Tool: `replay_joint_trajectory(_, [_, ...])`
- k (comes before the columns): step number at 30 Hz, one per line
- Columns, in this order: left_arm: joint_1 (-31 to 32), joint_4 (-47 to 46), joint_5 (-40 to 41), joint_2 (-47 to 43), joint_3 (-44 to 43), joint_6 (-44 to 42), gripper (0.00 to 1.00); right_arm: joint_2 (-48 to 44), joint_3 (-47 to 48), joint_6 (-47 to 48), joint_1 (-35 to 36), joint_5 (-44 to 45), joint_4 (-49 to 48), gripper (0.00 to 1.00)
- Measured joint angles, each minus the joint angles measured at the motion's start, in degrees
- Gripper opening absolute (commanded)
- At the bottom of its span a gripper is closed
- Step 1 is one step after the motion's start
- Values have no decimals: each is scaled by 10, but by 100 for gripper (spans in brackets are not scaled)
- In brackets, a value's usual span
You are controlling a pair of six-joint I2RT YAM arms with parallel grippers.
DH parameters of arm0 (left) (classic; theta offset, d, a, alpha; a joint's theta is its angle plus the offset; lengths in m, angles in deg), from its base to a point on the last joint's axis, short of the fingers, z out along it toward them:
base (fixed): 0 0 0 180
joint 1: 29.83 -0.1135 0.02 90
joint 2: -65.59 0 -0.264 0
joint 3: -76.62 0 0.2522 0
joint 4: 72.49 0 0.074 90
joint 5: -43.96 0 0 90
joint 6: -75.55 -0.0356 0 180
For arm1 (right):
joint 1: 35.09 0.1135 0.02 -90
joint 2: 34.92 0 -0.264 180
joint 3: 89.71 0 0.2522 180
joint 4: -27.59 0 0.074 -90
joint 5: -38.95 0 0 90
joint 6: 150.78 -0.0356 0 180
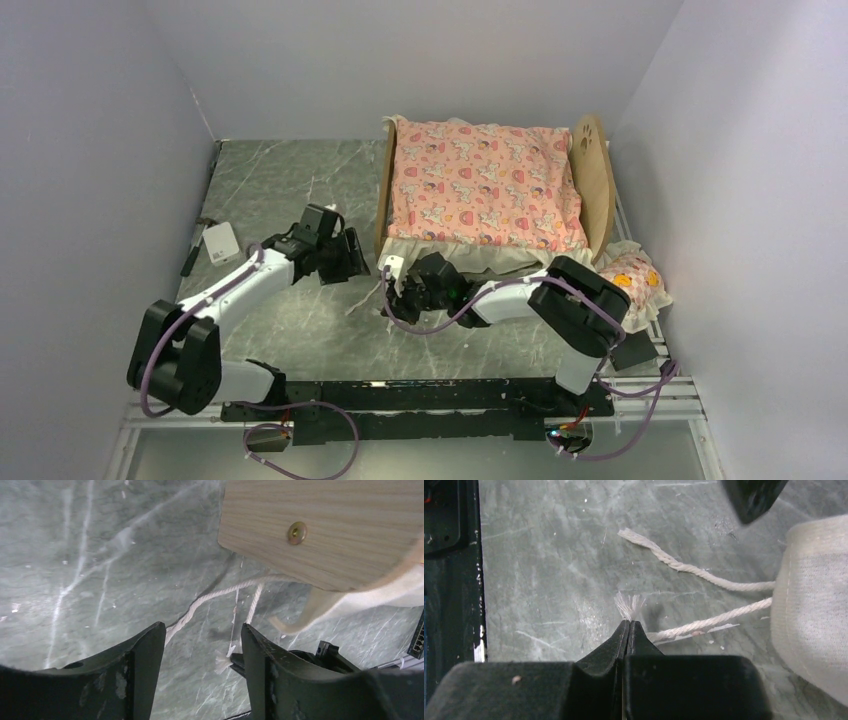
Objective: Set up the pet bed
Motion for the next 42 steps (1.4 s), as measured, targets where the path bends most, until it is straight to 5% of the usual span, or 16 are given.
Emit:
replay_joint_trajectory(17, [74,-169,7,83,42,26,55,38,-1,-23,0,-13,-54,0])
replay_joint_trajectory(22, [81,-207,8,94,56,26,30,40,-1,-24,0,-16,-64,0])
replay_joint_trajectory(30, [94,-203,29,66,69,22,6,42,-8,-24,0,-15,-73,0])
replay_joint_trajectory(33, [97,-188,34,45,69,21,14,44,-9,-24,-1,-15,-80,0])
replay_joint_trajectory(35, [101,-177,38,33,68,21,39,47,-9,-24,-2,-15,-82,0])
replay_joint_trajectory(37, [106,-162,42,23,65,18,52,49,-9,-24,-2,-15,-81,0])
replay_joint_trajectory(42, [112,-121,66,-10,64,22,54,51,-10,-24,-2,-15,-81,0])
